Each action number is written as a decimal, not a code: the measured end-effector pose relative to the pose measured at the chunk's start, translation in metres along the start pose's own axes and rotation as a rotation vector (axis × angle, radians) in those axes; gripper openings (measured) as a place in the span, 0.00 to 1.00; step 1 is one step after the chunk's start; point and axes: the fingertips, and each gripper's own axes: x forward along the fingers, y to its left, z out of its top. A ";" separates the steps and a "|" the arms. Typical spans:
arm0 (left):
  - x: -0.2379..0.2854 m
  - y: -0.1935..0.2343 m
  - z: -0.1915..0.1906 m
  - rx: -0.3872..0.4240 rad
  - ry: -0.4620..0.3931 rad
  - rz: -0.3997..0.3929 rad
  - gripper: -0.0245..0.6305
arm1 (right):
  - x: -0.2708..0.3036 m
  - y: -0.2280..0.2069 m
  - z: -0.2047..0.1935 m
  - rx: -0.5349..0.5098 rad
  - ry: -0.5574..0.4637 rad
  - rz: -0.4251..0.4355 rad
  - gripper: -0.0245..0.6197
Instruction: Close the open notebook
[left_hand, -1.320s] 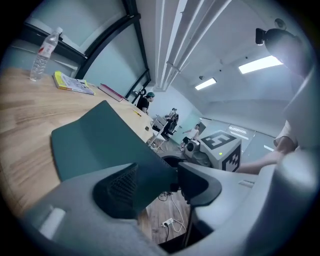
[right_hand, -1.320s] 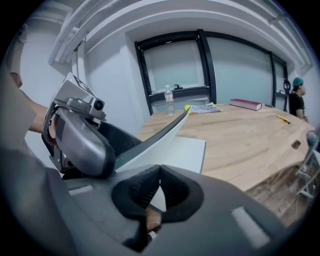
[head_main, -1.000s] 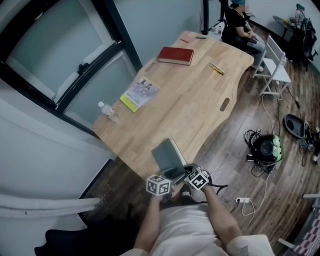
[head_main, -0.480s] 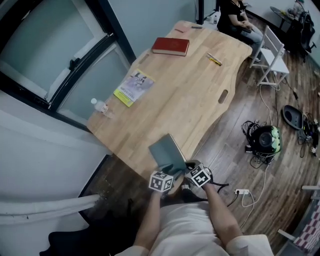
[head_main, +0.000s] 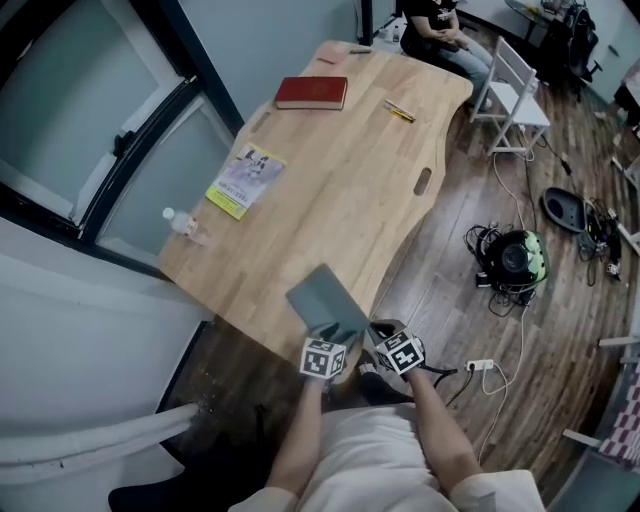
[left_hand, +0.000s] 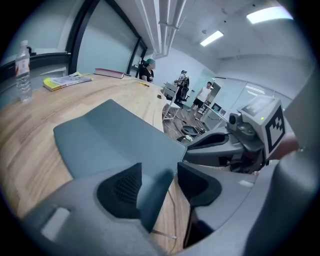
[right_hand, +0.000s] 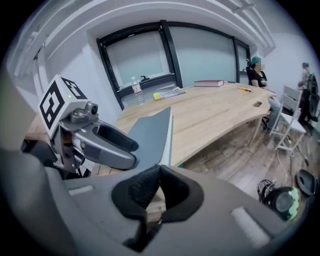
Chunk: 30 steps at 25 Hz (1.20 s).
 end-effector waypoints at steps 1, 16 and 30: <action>0.000 -0.001 0.001 -0.001 0.002 0.000 0.39 | -0.007 0.000 0.002 0.023 -0.018 -0.019 0.04; -0.080 -0.006 -0.004 0.019 -0.123 0.012 0.39 | -0.056 0.062 0.014 0.266 -0.215 -0.176 0.04; -0.186 0.028 -0.040 -0.021 -0.324 0.112 0.13 | -0.073 0.123 0.027 0.297 -0.343 -0.293 0.04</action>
